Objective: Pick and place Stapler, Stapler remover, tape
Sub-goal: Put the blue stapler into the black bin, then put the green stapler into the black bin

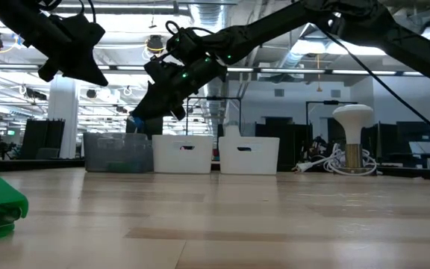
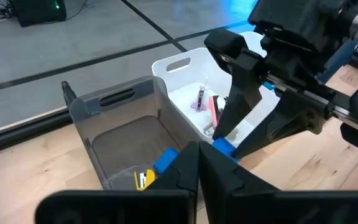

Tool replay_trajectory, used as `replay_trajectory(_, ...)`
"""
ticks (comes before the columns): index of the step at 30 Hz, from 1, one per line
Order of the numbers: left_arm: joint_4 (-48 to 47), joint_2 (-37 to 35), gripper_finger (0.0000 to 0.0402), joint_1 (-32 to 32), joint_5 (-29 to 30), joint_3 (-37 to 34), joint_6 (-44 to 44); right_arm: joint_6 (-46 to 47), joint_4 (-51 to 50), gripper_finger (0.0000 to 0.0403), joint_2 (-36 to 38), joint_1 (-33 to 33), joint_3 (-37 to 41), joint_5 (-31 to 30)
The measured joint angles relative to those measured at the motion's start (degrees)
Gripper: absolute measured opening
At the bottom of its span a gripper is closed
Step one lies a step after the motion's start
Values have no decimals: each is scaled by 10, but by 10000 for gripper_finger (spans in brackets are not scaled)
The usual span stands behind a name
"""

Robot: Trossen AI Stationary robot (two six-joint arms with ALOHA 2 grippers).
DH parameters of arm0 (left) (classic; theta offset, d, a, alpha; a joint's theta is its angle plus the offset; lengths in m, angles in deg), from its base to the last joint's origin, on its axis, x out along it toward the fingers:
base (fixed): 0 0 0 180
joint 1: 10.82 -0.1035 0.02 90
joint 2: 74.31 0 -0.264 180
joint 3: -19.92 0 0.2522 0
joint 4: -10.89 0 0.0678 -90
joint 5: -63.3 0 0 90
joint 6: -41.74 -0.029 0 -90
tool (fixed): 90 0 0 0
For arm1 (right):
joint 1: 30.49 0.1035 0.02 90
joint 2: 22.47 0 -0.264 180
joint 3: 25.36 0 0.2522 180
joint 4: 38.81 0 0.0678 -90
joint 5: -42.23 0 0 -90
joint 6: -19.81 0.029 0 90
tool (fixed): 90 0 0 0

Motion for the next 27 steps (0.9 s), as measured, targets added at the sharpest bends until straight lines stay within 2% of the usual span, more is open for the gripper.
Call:
replay_trajectory(8, 0, 0, 3, 0, 0, 0, 0, -4, 3, 196, 0, -3, 0, -34)
replay_trajectory(13, 0, 0, 3, 0, 0, 0, 0, -3, 1, 226, 0, -8, 0, -46)
replay_trajectory(18, 0, 0, 3, 0, -34, 0, -16, -5, -36, 214, 23, -6, 1, -23)
replay_trajectory(22, 0, 0, 3, 0, -80, 0, -31, -23, -115, 185, 62, 1, 1, 1)
replay_trajectory(27, 0, 0, 3, 0, -97, 0, -33, -71, -228, 142, 103, 14, 1, 4)
